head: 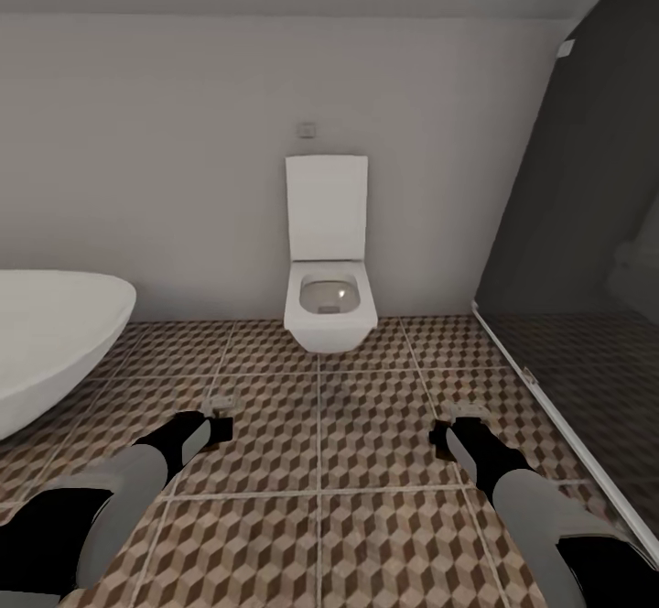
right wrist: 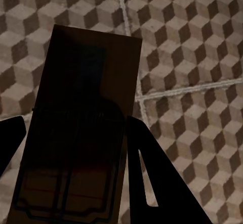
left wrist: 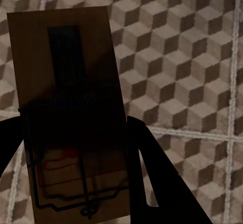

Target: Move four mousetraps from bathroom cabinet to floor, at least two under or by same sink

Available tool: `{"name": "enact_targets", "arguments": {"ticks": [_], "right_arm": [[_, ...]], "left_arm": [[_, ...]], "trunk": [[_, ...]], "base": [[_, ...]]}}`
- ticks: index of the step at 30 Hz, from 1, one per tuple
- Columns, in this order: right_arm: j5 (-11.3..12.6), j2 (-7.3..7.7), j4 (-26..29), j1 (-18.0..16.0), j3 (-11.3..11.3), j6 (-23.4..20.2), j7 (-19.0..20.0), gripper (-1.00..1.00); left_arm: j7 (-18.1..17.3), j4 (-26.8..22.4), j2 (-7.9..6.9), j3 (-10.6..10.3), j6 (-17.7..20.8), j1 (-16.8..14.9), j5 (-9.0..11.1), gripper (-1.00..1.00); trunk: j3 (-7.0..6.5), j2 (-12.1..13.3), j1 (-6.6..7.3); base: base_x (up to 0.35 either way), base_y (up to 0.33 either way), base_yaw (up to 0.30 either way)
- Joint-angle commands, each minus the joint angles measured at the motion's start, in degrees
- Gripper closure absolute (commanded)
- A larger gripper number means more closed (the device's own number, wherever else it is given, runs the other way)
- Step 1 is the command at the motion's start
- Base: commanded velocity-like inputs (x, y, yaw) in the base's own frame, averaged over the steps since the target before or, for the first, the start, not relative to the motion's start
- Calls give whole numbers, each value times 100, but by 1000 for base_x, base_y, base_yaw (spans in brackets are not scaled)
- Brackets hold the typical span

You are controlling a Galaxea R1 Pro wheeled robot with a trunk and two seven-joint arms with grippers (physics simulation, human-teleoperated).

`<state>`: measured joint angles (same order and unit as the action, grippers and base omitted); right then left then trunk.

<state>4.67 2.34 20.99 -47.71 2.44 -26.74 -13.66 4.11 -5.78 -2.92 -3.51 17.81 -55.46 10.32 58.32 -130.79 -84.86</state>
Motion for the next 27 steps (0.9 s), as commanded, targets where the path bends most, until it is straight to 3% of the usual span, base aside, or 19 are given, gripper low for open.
{"name": "enact_targets", "arguments": {"ticks": [1,27], "right_arm": [[51,3,10,-1,28,-23,-45,100],[51,3,10,-1,29,1,-49,100]], "left_arm": [[12,-13,-3,-36,46,0,55,100],[2,-11,-15,-36,21,2,58,100]], "trunk": [[5,-2,-1],[6,-2,-1]], "base": [[221,0,0],[302,0,0]]}}
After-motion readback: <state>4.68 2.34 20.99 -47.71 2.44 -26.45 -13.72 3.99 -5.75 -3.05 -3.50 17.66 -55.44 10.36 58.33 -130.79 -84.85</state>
